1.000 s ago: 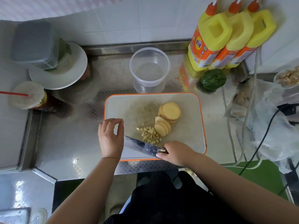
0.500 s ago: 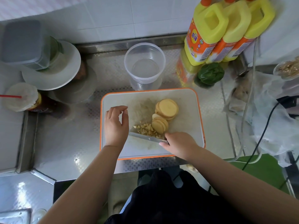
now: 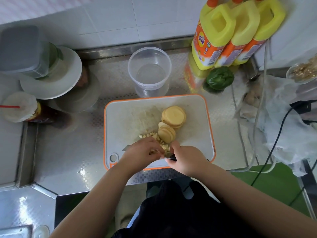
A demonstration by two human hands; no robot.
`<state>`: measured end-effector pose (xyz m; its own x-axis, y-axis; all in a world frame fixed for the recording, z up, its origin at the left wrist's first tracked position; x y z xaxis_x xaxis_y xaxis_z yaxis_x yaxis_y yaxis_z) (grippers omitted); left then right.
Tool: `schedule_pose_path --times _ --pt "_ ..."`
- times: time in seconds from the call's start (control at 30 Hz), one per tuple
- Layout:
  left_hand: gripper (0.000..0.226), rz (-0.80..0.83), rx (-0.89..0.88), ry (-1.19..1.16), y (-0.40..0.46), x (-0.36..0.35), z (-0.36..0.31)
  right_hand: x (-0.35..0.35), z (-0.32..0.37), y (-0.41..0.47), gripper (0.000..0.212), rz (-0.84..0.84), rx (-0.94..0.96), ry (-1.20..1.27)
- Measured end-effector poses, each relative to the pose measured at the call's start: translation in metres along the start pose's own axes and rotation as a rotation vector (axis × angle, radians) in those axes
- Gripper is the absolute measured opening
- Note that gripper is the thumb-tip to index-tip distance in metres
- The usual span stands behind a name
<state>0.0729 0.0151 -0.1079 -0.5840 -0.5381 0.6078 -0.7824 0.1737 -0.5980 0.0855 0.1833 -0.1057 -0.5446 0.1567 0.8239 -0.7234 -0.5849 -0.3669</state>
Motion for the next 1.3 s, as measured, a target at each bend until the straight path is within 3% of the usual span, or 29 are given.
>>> schedule_pose_path --times 0.13,0.3,0.4,0.5,0.6,0.83,0.97,1.2,1.3 --pt "0.004 0.050 0.074 -0.026 0.005 0.007 -0.002 0.003 0.000 -0.004 0.037 -0.051 0.039 0.004" --pt "0.006 -0.074 0.127 0.155 0.010 0.016 -0.010 0.007 0.001 -0.006 0.035 -0.098 0.055 0.006" --pt "0.006 -0.137 0.162 0.118 0.009 0.022 -0.015 0.007 0.002 -0.008 0.034 -0.133 0.075 0.002" --pt "0.009 -0.034 0.143 -0.001 0.004 0.019 -0.023 0.009 0.002 -0.008 0.035 -0.172 0.102 -0.013" --pt "0.015 0.082 0.085 0.113 0.000 0.011 -0.033 0.009 0.003 -0.008 0.037 -0.200 0.133 -0.042" --pt "0.025 0.020 0.115 0.339 0.024 0.007 -0.027 0.010 0.012 -0.012 0.045 -0.270 0.189 -0.114" --pt "0.020 -0.108 0.189 0.178 0.027 0.031 -0.020 0.014 0.009 -0.014 0.047 -0.302 0.170 -0.105" --pt "0.024 0.108 0.273 0.134 0.021 0.042 0.006 0.016 0.000 -0.015 0.051 -0.307 0.126 -0.065" --pt "0.021 0.014 0.262 0.130 0.027 0.038 0.011 0.015 0.001 -0.016 0.048 -0.326 0.118 -0.042"
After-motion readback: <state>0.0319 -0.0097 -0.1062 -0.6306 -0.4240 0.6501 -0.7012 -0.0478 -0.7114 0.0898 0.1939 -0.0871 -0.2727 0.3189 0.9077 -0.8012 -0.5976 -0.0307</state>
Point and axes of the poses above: each hand's wrist, its own y-axis towards the middle knuckle, its own x-axis out of the back of the hand, z = x × y, the point moved 4 cm from there along y, towards the middle knuckle, and after that the axes turned 14 degrees about x, right-handed, at the moved point
